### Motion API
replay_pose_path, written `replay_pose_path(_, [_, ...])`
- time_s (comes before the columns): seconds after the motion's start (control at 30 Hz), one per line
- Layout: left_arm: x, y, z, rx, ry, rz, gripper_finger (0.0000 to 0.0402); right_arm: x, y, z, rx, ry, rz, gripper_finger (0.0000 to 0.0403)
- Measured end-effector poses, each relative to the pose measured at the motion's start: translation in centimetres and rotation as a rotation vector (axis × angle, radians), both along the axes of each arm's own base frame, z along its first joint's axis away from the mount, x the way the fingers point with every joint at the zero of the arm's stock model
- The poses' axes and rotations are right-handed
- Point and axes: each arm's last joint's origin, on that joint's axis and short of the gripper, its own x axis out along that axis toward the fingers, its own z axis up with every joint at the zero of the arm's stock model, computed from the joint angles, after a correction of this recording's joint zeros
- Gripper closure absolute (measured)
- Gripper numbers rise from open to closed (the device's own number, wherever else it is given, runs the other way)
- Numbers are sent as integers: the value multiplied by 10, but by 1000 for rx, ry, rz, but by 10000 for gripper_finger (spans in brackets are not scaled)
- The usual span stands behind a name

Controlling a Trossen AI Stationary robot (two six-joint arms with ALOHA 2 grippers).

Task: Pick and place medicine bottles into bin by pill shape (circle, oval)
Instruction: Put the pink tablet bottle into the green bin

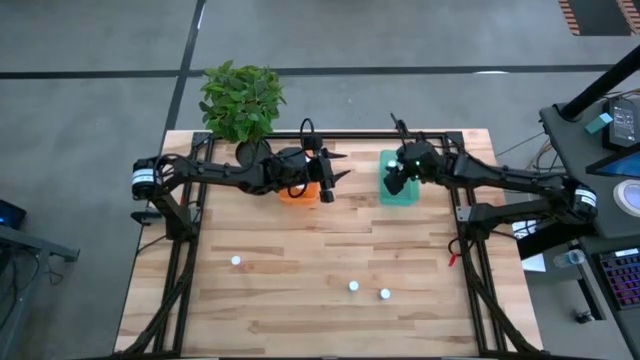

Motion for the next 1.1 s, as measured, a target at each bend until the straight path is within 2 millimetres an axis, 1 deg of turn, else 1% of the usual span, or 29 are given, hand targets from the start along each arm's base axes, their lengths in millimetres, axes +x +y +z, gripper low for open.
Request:
replay_pose_path(0.2, [2,-17,1,-16,0,-43,221,7,2,22,-116,-55,89,211])
replay_pose_path(0.4, [1,-36,7,-107,-27,-154,221,14,7,53,-358,-268,180,211])
replay_pose_path(0.47, [-1,-42,12,-160,-33,-186,221,15,12,63,-430,-331,217,211])
replay_pose_path(0.57, [-9,-51,20,-233,17,-207,221,16,22,75,-499,-405,284,211])
replay_pose_path(0.73, [-26,-71,20,-373,168,-207,221,19,38,76,-521,-416,385,211])
replay_pose_path(0.83, [-36,-84,15,-482,258,-194,221,22,45,75,-545,-401,434,211])
replay_pose_path(0.93, [-45,-94,6,-603,373,-144,221,23,50,76,-563,-396,466,211])
replay_pose_path(1.1, [-60,-105,2,-819,468,-44,221,24,55,76,-563,-402,491,211])
